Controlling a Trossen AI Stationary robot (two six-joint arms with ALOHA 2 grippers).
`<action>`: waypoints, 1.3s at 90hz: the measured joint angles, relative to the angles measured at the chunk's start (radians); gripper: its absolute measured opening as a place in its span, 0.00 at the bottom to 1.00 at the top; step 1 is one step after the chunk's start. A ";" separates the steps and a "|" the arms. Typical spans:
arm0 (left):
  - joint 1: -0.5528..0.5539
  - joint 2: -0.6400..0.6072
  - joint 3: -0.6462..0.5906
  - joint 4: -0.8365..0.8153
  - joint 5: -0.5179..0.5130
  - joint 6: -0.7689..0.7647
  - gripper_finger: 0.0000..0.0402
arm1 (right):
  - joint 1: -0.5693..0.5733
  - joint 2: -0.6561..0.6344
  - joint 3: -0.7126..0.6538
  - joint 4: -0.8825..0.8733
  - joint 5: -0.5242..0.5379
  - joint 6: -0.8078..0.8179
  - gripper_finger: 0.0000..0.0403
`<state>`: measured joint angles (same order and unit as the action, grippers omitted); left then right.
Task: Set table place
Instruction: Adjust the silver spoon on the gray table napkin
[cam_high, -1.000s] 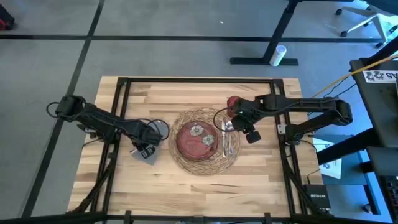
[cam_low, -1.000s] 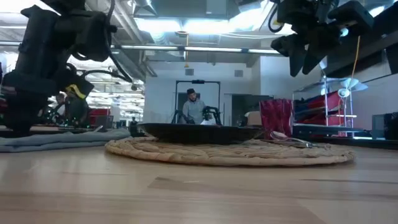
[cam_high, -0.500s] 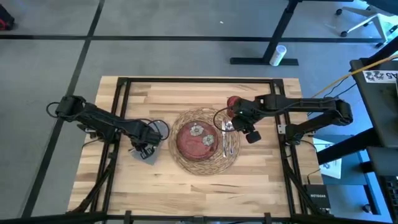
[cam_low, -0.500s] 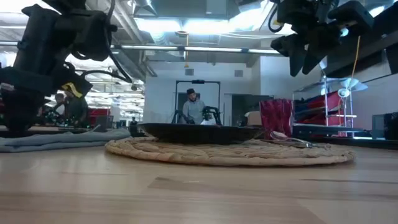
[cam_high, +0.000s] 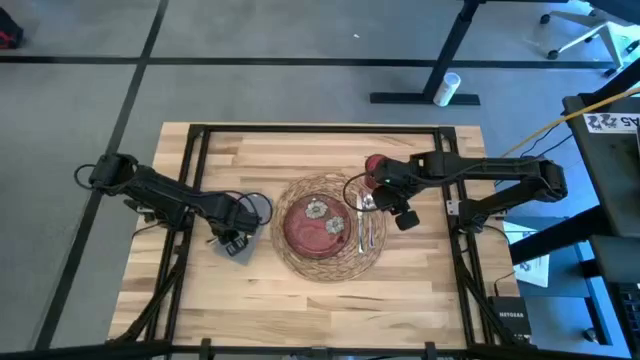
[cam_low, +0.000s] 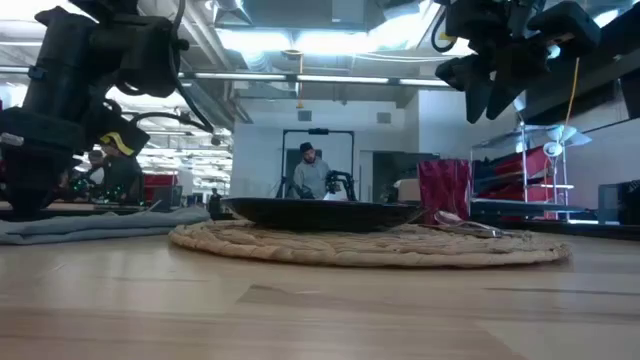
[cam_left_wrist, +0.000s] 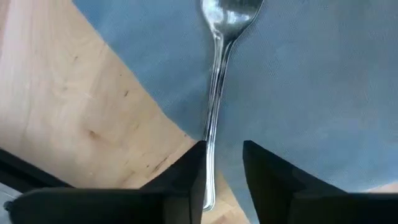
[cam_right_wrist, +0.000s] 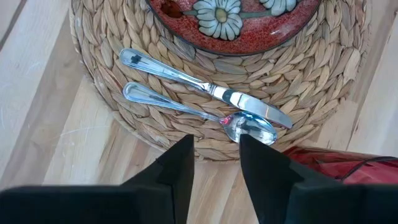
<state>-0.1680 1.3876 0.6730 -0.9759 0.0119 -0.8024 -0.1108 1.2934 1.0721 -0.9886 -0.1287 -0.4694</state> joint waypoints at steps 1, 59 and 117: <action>0.001 0.000 0.000 0.000 -0.001 0.000 0.24 | 0.000 0.000 0.000 0.000 0.000 0.000 0.29; 0.085 0.002 -0.032 0.072 -0.016 0.098 0.10 | 0.000 0.000 0.000 0.000 0.000 0.000 0.29; 0.098 -0.038 0.061 -0.020 0.014 0.037 0.00 | 0.000 0.000 0.000 0.000 0.000 0.000 0.29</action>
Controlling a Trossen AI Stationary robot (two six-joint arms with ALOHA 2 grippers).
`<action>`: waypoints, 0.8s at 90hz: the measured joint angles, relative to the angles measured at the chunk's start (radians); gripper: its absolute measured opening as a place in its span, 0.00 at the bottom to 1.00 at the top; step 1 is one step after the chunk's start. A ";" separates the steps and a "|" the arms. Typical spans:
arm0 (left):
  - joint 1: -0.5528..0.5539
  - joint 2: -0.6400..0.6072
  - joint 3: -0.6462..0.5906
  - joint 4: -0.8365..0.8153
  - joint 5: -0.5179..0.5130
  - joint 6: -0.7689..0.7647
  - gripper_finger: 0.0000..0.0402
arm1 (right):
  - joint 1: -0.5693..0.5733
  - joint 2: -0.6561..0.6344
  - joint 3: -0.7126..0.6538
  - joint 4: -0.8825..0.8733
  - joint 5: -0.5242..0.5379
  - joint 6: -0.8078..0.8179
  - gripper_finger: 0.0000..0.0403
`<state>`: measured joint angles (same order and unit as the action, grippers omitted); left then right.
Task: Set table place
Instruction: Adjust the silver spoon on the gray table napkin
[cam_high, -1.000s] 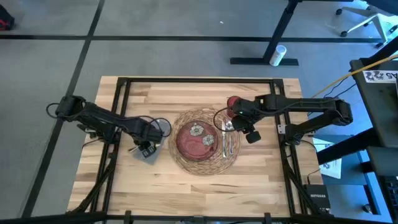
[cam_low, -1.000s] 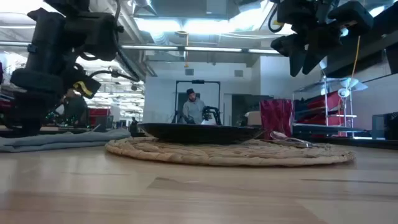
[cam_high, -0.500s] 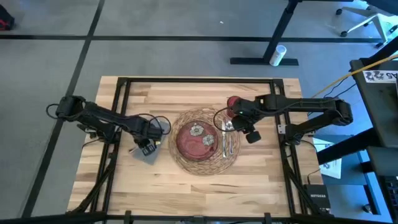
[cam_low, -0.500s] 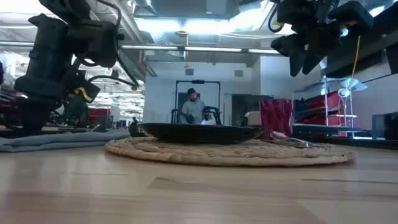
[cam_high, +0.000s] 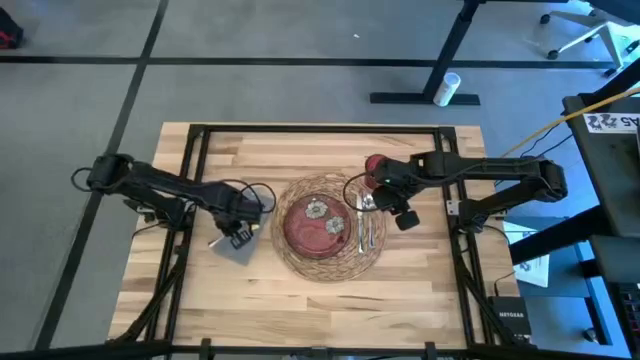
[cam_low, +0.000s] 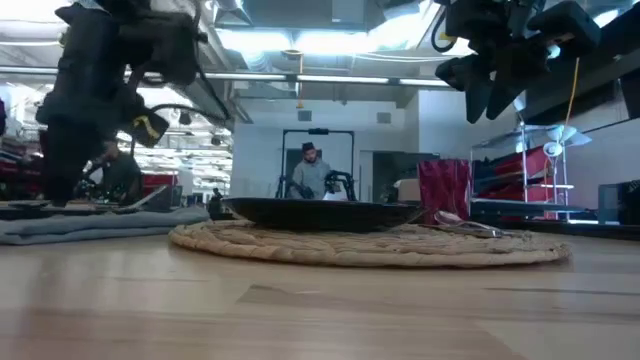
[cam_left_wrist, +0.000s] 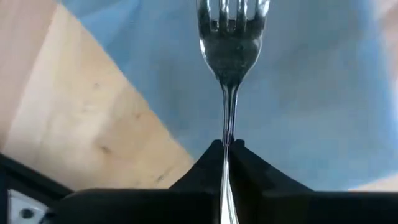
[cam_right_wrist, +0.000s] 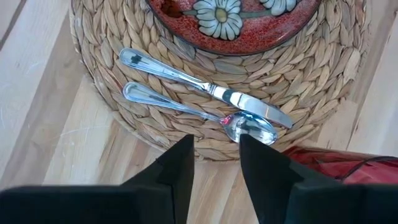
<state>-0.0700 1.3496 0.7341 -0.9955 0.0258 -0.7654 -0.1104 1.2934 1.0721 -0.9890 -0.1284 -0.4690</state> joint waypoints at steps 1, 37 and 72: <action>0.000 -0.003 0.001 0.002 0.000 -0.010 0.00 | 0.000 0.000 0.000 0.000 0.000 0.000 0.29; -0.007 -0.031 -0.007 0.130 -0.086 -0.374 0.00 | 0.000 0.000 0.000 0.002 0.000 0.000 0.29; -0.017 -0.010 -0.009 0.117 -0.138 -0.491 0.00 | 0.000 0.000 0.000 0.002 -0.014 0.000 0.29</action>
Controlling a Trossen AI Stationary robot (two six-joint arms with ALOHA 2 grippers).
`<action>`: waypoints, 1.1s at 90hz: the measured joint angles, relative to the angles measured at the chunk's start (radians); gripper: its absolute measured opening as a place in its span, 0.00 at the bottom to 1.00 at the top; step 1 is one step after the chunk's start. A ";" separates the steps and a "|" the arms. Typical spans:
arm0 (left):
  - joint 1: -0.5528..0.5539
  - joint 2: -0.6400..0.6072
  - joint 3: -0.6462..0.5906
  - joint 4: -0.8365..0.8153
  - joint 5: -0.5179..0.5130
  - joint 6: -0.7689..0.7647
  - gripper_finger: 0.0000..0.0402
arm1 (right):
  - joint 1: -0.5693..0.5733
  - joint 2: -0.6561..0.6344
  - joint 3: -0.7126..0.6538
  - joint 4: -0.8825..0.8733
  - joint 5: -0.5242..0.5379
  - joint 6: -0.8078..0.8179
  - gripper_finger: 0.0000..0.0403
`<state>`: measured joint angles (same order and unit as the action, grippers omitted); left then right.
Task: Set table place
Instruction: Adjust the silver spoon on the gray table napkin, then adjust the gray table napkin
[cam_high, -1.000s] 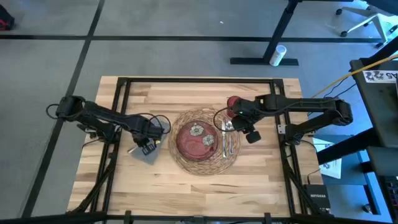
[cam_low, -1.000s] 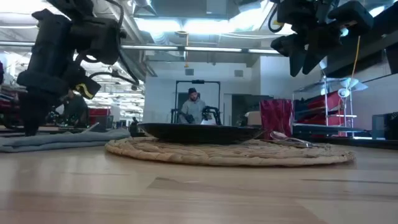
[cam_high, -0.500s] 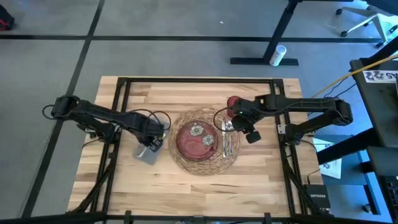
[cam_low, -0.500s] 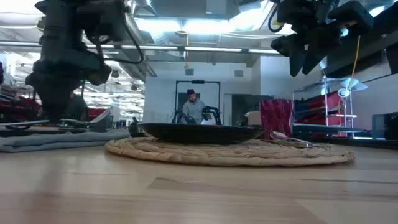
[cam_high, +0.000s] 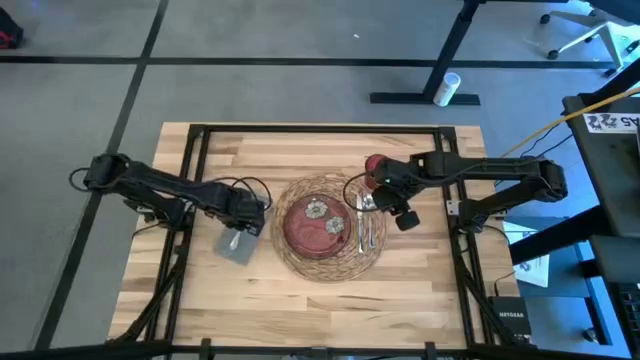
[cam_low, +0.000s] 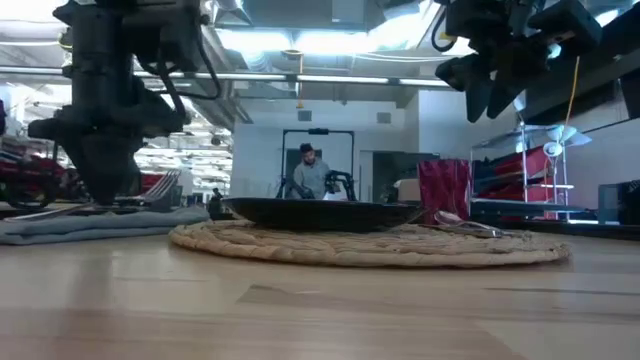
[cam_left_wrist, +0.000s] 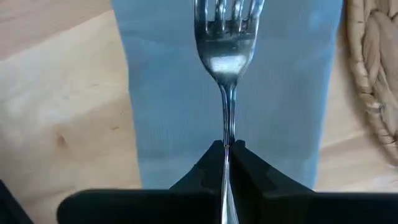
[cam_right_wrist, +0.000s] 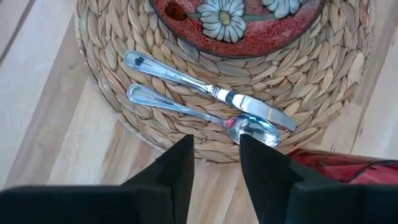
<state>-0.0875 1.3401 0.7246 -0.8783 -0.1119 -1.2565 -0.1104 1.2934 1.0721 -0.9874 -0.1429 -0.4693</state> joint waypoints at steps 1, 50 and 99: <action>0.000 0.002 0.000 0.000 0.000 0.001 0.00 | 0.000 0.000 0.000 0.000 0.000 0.000 0.29; -0.023 0.056 0.000 0.008 -0.029 0.111 0.10 | 0.000 0.000 0.000 -0.001 -0.008 0.000 0.29; -0.047 0.056 -0.001 -0.272 -0.082 0.055 0.16 | 0.000 0.000 0.000 -0.012 -0.008 0.000 0.29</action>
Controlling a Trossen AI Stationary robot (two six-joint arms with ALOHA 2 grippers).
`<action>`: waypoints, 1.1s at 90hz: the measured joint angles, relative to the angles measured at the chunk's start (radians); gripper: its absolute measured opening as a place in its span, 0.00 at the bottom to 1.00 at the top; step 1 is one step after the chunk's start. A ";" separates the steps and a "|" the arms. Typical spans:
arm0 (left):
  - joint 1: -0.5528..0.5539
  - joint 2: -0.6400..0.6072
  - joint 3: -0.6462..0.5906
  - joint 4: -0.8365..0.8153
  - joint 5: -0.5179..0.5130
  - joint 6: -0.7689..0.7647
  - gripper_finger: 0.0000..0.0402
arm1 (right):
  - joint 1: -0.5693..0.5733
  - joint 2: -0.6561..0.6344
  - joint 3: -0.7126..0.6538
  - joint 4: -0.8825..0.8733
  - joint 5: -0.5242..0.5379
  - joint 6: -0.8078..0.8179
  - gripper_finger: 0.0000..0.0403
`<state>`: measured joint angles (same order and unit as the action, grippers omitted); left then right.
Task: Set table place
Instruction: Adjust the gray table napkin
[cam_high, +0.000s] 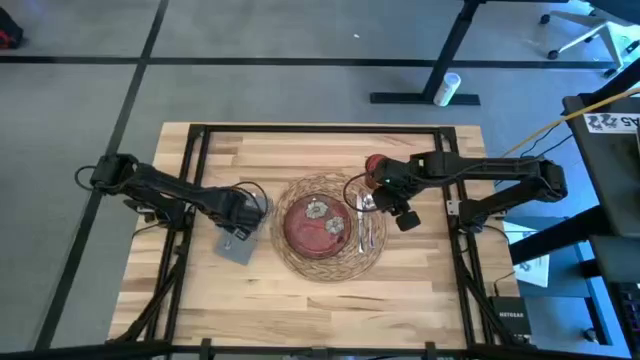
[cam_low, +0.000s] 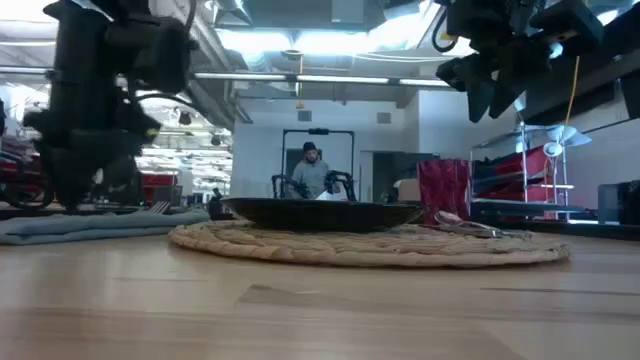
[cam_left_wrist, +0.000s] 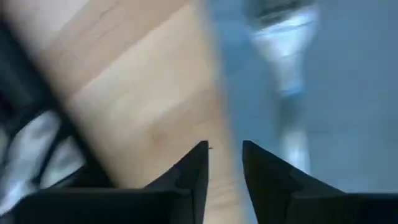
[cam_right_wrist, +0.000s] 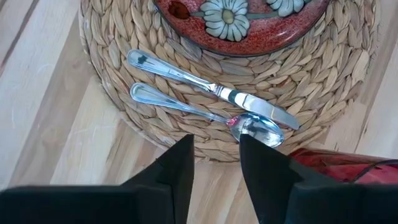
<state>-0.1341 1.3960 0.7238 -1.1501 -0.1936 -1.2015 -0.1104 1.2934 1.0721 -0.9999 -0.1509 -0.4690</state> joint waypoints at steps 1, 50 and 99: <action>-0.003 0.000 0.000 -0.008 0.001 -0.002 0.15 | 0.000 0.000 0.000 0.000 0.000 0.000 0.29; -0.147 -0.005 -0.136 0.254 0.127 -0.151 0.00 | 0.000 0.000 0.000 -0.027 0.006 -0.010 0.29; -0.207 0.001 -0.086 0.341 0.110 -0.204 0.00 | 0.000 0.000 0.000 -0.021 0.008 -0.011 0.29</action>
<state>-0.3412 1.3968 0.6380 -0.8088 -0.0838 -1.4053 -0.1108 1.2934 1.0725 -1.0209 -0.1425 -0.4797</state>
